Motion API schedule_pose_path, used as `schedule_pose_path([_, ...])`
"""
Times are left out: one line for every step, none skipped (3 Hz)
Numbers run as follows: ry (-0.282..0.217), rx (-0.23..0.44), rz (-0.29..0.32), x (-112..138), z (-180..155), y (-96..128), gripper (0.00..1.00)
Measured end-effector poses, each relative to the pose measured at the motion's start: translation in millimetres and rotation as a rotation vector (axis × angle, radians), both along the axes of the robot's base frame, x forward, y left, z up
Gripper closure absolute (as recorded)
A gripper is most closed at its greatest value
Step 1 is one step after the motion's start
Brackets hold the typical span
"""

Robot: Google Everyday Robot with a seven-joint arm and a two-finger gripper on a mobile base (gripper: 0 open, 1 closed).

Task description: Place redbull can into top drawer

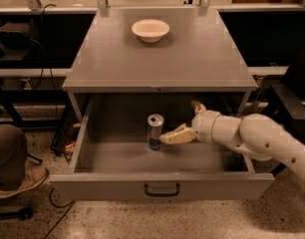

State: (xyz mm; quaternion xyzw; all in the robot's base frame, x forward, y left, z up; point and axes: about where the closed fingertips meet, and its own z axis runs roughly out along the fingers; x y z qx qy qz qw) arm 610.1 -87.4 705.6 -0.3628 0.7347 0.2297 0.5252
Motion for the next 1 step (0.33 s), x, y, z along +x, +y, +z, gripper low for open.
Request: schedule_pose_path([0.030, -0.038, 0.008, -6.8, 10.0, -36.8, 0.00])
